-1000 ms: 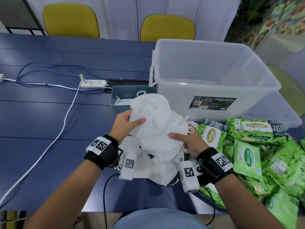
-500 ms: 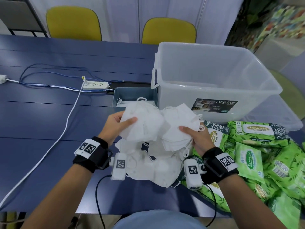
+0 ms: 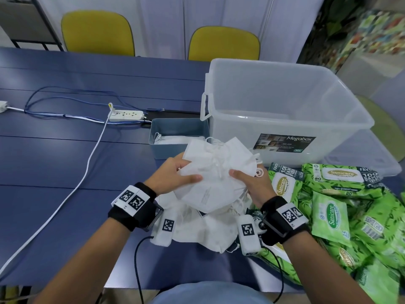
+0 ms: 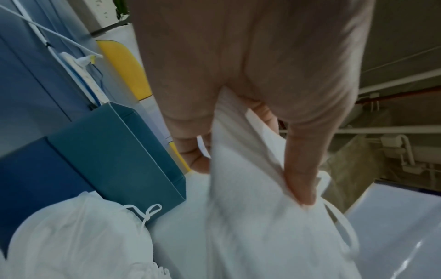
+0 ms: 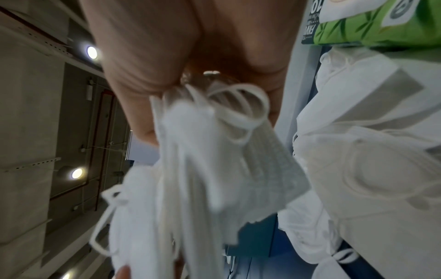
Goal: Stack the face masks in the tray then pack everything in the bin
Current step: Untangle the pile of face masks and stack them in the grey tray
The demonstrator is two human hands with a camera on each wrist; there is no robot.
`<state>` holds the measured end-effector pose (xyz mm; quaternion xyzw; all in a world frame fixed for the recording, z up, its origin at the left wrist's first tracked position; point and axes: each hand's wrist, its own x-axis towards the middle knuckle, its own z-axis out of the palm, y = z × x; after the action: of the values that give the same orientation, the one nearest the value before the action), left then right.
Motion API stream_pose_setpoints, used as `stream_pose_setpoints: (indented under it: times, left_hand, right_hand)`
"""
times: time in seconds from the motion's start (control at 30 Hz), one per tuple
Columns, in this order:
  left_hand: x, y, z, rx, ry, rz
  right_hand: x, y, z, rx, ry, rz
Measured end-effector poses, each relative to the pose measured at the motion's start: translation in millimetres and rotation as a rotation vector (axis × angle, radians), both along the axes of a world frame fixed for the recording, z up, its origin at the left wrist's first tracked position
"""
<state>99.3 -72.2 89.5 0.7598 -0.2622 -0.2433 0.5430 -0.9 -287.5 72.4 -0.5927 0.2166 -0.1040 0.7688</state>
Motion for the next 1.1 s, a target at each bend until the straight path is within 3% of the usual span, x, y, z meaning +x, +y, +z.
stream_pose_setpoints:
  times: [0.13,0.4,0.8,0.93,1.1]
  left_hand:
    - [0,1,0,-0.013,0.024,-0.017]
    - [-5,-10,0,0.1,-0.067,-0.097]
    - [-14,-18,-2,0.226,-0.102,-0.033]
    - [-8,-6,-3,0.09,-0.048,0.012]
    - [2,19,-3,-0.219,0.101,0.354]
  right_hand:
    - [1,0,-3,0.0,0.005,-0.032]
    - [2,6,-7,0.038,-0.056,0.072]
    - [1,9,-7,0.039,-0.031,0.022]
    - [0,5,-7,0.025,0.006,-0.093]
    - [-1,-6,-4,0.035,0.028,-0.124]
